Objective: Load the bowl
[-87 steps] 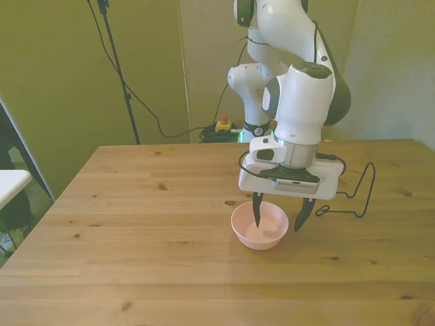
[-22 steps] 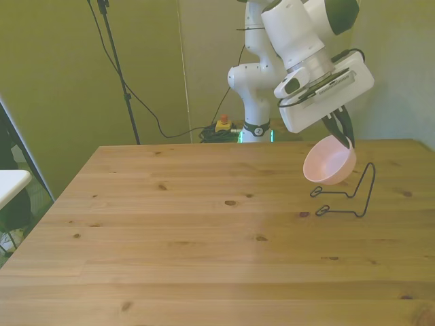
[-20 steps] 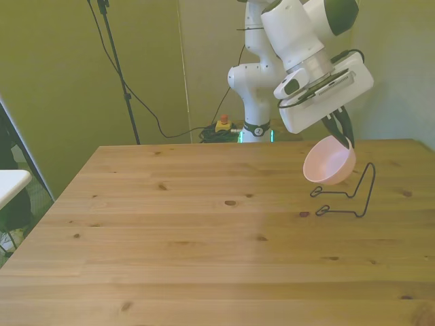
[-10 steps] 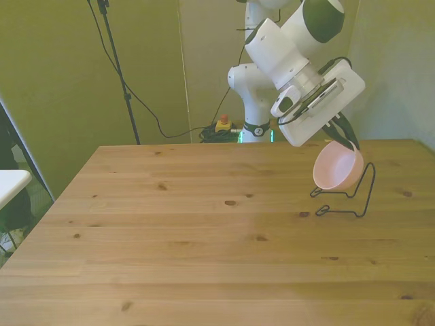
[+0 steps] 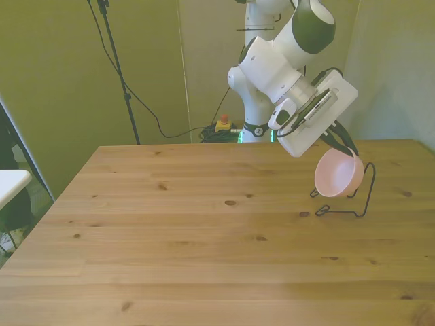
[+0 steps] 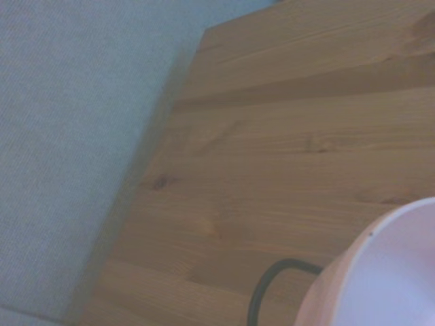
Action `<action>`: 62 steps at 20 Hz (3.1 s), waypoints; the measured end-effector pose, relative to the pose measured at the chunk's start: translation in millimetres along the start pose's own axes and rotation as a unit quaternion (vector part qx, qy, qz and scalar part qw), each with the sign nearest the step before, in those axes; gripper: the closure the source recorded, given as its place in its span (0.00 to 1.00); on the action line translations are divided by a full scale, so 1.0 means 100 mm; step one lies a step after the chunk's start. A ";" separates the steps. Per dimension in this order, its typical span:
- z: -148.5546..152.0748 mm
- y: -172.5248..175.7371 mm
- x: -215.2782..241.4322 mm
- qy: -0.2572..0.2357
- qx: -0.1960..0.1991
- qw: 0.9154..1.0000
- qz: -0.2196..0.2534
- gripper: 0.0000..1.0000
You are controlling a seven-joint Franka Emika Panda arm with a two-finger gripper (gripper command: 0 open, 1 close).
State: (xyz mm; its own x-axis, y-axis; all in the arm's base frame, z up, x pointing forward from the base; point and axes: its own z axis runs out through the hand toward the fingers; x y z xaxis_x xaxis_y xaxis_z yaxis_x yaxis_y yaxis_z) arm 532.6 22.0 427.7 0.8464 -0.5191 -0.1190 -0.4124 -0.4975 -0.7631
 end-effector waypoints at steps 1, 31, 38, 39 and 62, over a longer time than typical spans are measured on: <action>0.00 0.01 0.00 0.000 0.000 1.000 -0.001 1.00; 0.28 0.35 0.00 -0.012 0.064 0.998 -0.013 1.00; 0.34 0.39 0.04 -0.014 0.064 0.998 -0.007 0.00; 0.35 0.40 0.05 -0.014 0.064 0.998 -0.007 0.00; -0.67 0.01 -0.32 0.051 -0.022 0.998 -0.008 0.00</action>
State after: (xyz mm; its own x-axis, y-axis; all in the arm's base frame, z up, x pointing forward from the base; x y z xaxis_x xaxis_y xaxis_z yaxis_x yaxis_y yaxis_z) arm 482.6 -8.6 473.8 0.8146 -0.5787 -0.0402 -0.4164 -0.5350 -0.7351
